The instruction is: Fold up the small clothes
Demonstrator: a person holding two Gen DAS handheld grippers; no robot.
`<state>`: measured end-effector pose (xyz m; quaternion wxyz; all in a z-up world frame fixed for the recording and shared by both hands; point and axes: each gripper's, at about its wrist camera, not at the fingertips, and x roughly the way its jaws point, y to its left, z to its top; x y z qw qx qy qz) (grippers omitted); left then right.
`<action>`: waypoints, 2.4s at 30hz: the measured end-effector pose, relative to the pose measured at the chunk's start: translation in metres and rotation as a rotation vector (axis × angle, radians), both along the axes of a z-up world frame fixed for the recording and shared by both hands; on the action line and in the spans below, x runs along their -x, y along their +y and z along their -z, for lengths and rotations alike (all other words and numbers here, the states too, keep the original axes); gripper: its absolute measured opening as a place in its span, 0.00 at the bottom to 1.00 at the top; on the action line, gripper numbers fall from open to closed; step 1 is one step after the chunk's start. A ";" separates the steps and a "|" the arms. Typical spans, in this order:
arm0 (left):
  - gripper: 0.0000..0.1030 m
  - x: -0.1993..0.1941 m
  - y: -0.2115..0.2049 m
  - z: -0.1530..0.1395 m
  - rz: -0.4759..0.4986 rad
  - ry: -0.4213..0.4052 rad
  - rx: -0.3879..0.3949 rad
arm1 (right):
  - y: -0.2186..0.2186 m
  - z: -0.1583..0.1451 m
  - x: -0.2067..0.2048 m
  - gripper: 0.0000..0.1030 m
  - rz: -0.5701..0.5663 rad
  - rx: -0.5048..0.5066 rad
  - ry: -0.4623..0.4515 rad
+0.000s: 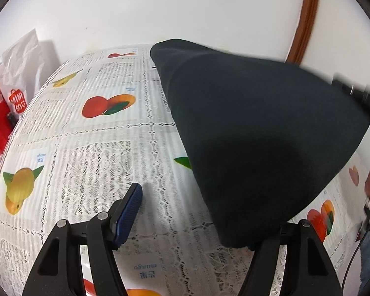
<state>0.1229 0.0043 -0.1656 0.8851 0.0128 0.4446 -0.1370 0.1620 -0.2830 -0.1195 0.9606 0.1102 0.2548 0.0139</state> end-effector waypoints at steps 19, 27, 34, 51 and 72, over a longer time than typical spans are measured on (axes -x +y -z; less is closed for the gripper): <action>0.76 -0.013 -0.028 0.007 0.060 0.018 0.011 | -0.021 0.058 -0.043 0.47 -0.048 -0.182 0.276; 0.78 -0.012 -0.030 0.010 0.050 -0.001 -0.002 | -0.012 0.048 -0.056 0.06 -0.125 -0.129 0.267; 0.78 -0.007 -0.028 0.009 0.045 -0.004 -0.018 | -0.053 0.034 -0.025 0.03 -0.055 -0.158 0.162; 0.74 0.027 -0.018 -0.020 0.055 0.000 0.043 | -0.052 0.033 0.019 0.28 0.021 0.055 0.281; 0.76 -0.010 -0.022 -0.025 0.046 0.010 -0.007 | -0.050 0.046 -0.027 0.02 -0.078 -0.118 0.360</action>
